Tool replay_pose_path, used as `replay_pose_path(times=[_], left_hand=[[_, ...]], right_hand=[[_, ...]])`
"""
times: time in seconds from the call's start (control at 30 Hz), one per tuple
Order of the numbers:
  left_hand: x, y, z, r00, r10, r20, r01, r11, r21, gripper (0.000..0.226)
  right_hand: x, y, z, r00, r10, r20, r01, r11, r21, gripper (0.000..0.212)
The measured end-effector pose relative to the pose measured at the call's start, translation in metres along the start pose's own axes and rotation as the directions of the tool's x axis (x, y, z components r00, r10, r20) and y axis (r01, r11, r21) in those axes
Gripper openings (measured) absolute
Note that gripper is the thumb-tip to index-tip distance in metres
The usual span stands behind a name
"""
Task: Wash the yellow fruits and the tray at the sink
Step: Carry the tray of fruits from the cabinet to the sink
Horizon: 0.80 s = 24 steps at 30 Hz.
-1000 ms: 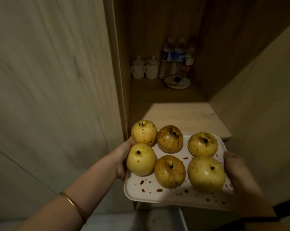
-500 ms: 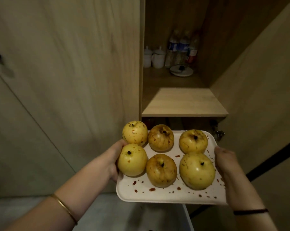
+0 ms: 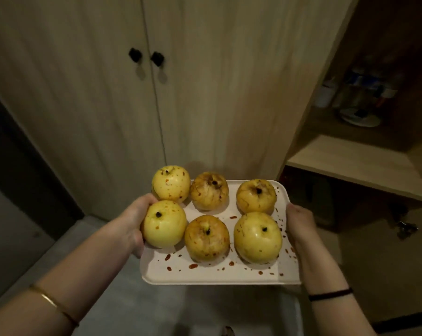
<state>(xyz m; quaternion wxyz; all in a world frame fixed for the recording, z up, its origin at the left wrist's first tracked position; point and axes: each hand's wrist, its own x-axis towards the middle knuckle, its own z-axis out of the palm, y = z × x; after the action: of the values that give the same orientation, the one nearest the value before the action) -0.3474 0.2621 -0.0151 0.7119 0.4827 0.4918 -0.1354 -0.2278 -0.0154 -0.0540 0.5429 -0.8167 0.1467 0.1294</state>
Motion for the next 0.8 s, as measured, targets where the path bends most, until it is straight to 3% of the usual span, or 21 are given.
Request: replay_pose_path(times=[0.17,0.37,0.63,0.8], left_hand=[[-0.023,-0.016,-0.076,0.973,0.052,-0.225,-0.095,0.979,-0.182,0.022],[-0.047,-0.03,-0.131,0.928,0.084,-0.363,-0.216,0.915,-0.34,0.021],[-0.073,-0.065,-0.195,0.84,-0.075,-0.537,-0.279,0.79,-0.546,0.015],[-0.092,-0.1,-0.223,0.767,-0.165,-0.619,-0.368,0.678,-0.636,0.023]], right_hand=[[-0.008,-0.033,0.082,0.975,-0.084,0.205,0.098,0.994,-0.055,0.037],[-0.013,-0.06,0.158,0.898,-0.196,0.393,0.245,0.967,-0.076,0.035],[-0.045,-0.103,0.267,0.713,-0.276,0.644,0.429,0.899,-0.091,0.038],[-0.088,-0.116,0.322,0.566,-0.269,0.779,0.54,0.836,-0.104,0.037]])
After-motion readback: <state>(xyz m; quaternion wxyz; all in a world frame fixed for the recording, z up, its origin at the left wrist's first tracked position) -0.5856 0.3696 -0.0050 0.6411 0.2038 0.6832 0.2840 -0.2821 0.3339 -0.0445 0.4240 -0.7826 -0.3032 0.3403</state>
